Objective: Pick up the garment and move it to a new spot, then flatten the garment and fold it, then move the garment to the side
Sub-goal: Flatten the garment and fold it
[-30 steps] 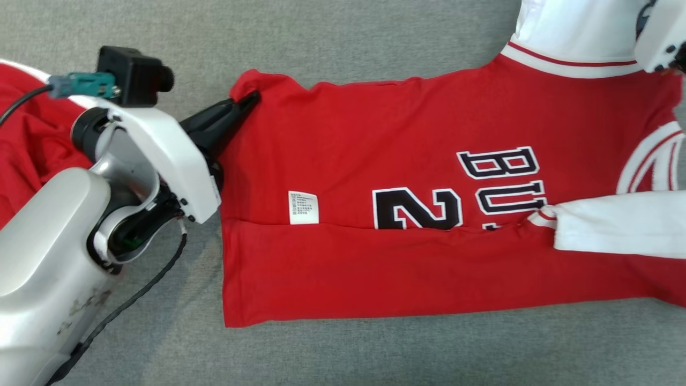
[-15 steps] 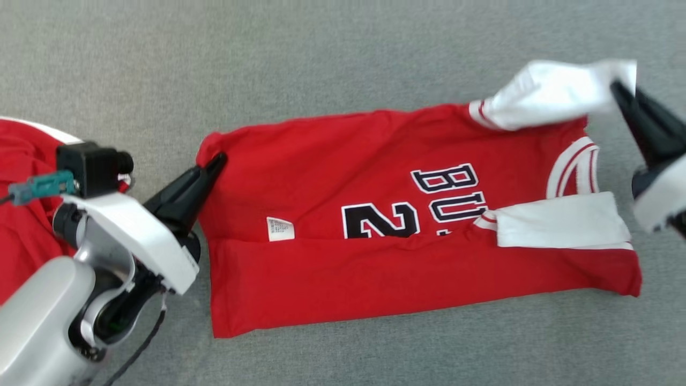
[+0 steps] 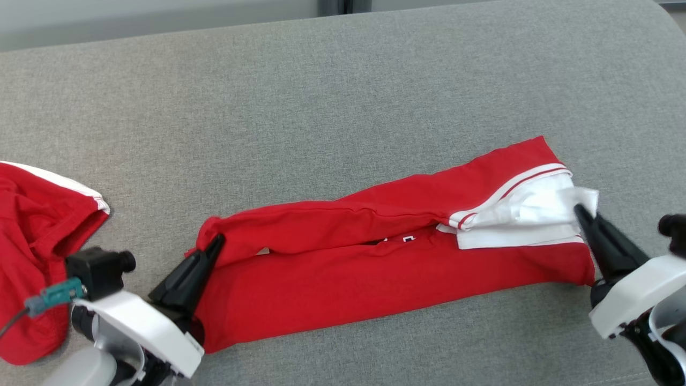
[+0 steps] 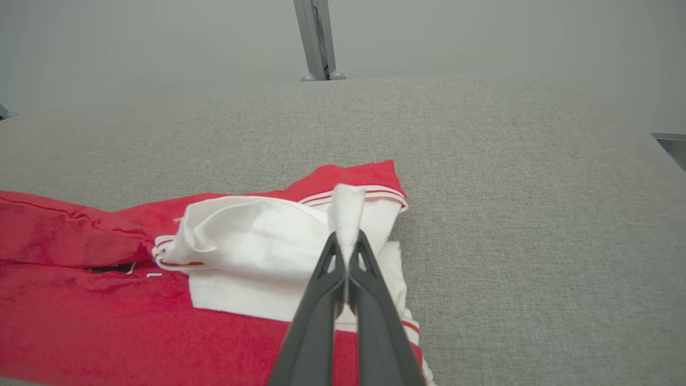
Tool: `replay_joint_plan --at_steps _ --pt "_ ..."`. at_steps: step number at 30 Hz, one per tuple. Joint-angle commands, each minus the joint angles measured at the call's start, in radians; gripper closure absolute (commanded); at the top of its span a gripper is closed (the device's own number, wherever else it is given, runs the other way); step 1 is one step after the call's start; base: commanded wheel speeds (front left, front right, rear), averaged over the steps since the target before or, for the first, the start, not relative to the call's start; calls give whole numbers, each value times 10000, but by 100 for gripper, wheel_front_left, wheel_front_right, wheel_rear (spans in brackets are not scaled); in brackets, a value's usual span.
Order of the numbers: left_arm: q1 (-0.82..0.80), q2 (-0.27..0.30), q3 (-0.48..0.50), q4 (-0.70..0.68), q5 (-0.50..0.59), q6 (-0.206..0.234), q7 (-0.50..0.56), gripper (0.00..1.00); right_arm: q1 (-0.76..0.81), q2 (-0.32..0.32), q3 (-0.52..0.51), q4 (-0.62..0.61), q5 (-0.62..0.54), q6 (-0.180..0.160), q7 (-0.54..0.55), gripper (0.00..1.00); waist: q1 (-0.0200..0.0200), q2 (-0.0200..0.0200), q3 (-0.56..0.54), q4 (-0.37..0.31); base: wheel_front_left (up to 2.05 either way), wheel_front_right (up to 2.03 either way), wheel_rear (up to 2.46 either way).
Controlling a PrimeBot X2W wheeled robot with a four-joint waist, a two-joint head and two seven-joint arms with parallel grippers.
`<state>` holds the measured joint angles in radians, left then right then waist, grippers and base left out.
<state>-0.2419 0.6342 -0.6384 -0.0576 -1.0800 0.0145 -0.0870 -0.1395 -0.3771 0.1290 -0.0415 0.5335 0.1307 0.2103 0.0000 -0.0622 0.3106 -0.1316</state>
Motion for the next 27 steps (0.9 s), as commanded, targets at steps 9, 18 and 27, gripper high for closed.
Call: replay_joint_plan --at_steps 9,18,27 --pt "759 -39 -428 743 957 -339 -1074 0 522 -74 17 537 -379 2 195 0 0 0 -269 69 0 0 0" --pt "2024 -596 721 924 2366 686 -1781 0 25 -181 -706 -152 -568 2 1261 0 0 0 -430 -109 0 0 0" --pt "3771 -3591 4925 121 5875 568 -1775 0 -881 250 -980 1696 -1414 2 2548 0 0 0 -155 542 0 0 0"
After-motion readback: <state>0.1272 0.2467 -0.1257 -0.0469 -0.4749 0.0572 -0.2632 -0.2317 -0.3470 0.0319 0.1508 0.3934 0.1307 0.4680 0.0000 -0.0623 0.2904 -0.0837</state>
